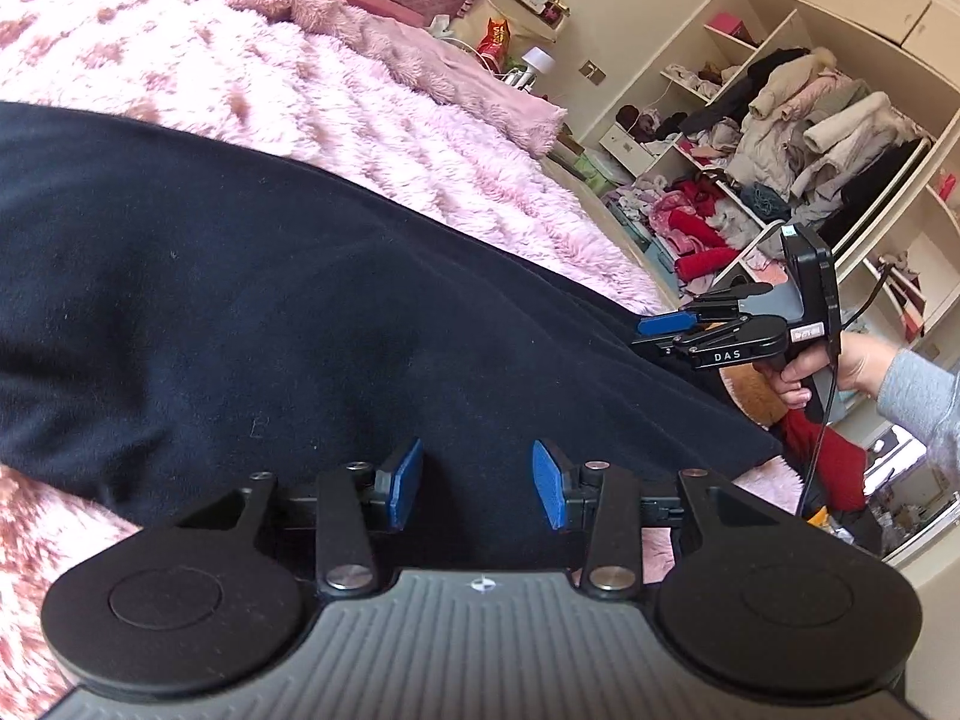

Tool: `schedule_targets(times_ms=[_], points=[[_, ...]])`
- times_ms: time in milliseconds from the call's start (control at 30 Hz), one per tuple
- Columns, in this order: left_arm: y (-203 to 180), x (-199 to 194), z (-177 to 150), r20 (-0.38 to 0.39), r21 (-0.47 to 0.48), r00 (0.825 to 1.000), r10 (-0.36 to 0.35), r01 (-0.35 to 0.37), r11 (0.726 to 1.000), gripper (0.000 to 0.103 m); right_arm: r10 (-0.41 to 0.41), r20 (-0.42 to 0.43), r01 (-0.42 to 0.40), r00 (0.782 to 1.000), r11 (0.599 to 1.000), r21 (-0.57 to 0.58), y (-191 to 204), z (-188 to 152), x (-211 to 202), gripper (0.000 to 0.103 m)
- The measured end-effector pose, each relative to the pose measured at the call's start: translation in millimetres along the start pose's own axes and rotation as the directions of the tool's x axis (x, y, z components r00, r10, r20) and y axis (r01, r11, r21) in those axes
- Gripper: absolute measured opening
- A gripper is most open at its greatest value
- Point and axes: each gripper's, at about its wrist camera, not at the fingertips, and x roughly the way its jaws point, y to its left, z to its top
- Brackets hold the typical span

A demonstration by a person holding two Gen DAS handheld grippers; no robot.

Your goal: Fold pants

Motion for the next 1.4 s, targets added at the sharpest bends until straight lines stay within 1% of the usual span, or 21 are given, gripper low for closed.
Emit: schedule_targets(times_ms=[33,67,233,367,467,533,567,600,700,733,767,833,867,967,1033,1100,1167,1267,1300,1367,1400], points=[[-2,1,0,0.005,0.012,1.0,0.015,-0.015,1.0,0.046,0.022,0.003,-0.022,1.0,1.0,-0.003,-3,0,0,0.029],[-3,2,1,0.01,0.014,1.0,0.029,-0.029,0.999,0.046,0.039,0.009,-0.039,0.999,0.999,-0.018,-5,0,0,0.0],[-7,4,-1,0.037,-0.046,0.998,0.055,-0.054,0.997,0.046,0.014,0.058,-0.009,0.998,0.997,-0.082,-7,-4,-7,0.0],[-22,1,2,0.044,-0.031,0.998,0.053,-0.052,0.998,0.046,-0.076,0.142,0.087,0.987,0.993,-0.076,-6,-5,-15,0.0],[-37,-5,4,0.056,-0.008,0.997,0.048,-0.047,0.999,0.046,-0.103,0.148,0.115,0.984,0.99,-0.078,-4,-4,-16,0.0],[-46,-12,3,0.057,0.004,0.997,0.061,-0.061,0.998,0.046,-0.292,0.13,0.306,0.948,0.945,-0.115,2,-4,-11,0.0],[-48,-17,2,0.06,0.001,0.995,0.076,-0.076,0.997,0.046,-0.357,0.105,0.368,0.928,0.923,-0.111,1,-4,-9,0.016],[-50,-23,1,0.064,-0.006,0.994,0.088,-0.088,0.996,0.046,-0.423,0.077,0.428,0.903,0.901,-0.073,-4,-5,-12,0.024],[-51,-44,-6,0.075,-0.026,0.989,0.129,-0.127,0.992,0.046,-0.461,0.12,0.453,0.879,0.887,0.085,-11,-14,-41,0.028],[-51,-52,-9,0.077,-0.032,0.986,0.147,-0.145,0.989,0.046,-0.494,0.131,0.474,0.86,0.867,0.153,-10,-19,-55,0.029],[-50,-59,-13,0.077,-0.039,0.983,0.165,-0.162,0.986,0.046,-0.495,0.133,0.465,0.859,0.861,0.205,-9,-23,-63,0.029],[-50,-71,-18,0.076,-0.061,0.978,0.195,-0.19,0.98,0.046,-0.409,0.11,0.348,0.906,0.868,0.355,-3,-36,-80,0.026],[-49,-76,-22,0.079,-0.076,0.975,0.207,-0.201,0.977,0.046,-0.378,0.105,0.311,0.92,0.866,0.393,1,-41,-83,0.019],[-51,-91,-32,0.09,-0.125,0.97,0.225,-0.213,0.969,0.046,-0.307,0.117,0.218,0.945,0.852,0.476,31,-64,-91,0.015],[-54,-102,-39,0.104,-0.158,0.965,0.239,-0.222,0.962,0.046,-0.248,0.143,0.122,0.958,0.804,0.582,43,-80,-92,0.015],[-56,-114,-49,0.127,-0.191,0.96,0.251,-0.225,0.955,0.046,-0.224,0.195,0.028,0.955,0.722,0.691,54,-98,-93,0.016],[-55,-126,-60,0.145,-0.234,0.952,0.27,-0.232,0.944,0.046,-0.288,0.172,0.072,0.942,0.674,0.735,67,-110,-91,0.016],[-50,-142,-76,0.148,-0.309,0.942,0.3,-0.245,0.919,0.046,-0.458,0.089,0.207,0.884,0.556,0.805,88,-126,-92,0.018],[-48,-146,-78,0.148,-0.319,0.94,0.307,-0.248,0.915,0.046,-0.516,0.079,0.215,0.853,0.486,0.847,98,-138,-97,0.02],[-43,-156,-80,0.178,-0.326,0.921,0.346,-0.276,0.904,0.046,-0.59,0.107,0.175,0.8,0.4,0.9,117,-159,-109,0.029],[-40,-160,-79,0.201,-0.338,0.905,0.375,-0.295,0.894,0.046,-0.604,0.15,0.146,0.783,0.412,0.9,126,-164,-115,0.033]])
